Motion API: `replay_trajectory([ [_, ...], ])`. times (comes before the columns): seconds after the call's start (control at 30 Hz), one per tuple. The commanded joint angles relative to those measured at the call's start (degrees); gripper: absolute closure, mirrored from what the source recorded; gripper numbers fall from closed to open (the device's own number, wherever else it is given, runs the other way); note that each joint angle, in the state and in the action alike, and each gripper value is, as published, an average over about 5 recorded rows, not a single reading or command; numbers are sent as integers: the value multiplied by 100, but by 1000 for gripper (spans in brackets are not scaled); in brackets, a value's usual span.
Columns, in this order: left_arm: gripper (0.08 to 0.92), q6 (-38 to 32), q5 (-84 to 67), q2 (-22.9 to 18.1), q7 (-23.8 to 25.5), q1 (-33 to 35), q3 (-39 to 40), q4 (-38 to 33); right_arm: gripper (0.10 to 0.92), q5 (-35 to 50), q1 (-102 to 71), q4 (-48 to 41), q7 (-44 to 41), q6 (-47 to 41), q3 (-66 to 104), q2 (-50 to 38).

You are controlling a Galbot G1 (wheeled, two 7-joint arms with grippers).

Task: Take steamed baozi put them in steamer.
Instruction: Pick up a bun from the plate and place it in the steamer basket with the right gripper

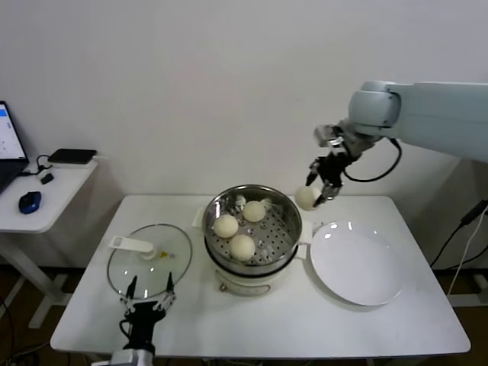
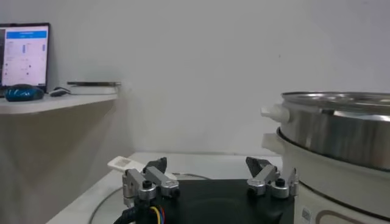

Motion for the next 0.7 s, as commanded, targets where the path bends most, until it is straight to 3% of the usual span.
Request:
replay_trajectory([
  [0.03,177,-2,-7,-25,5,18,-34,-31,414,70,-821,226,735,-689,555,550],
  [0.3,177,-13,3,-40,17,25,-57,-31,414,-662,-1728,-180,994,-857,859,558],
  [0.7,177,-2,-27,-30,13,-60,-86,69,414,-986,-2403,-305,1120,-1002,1238,659],
])
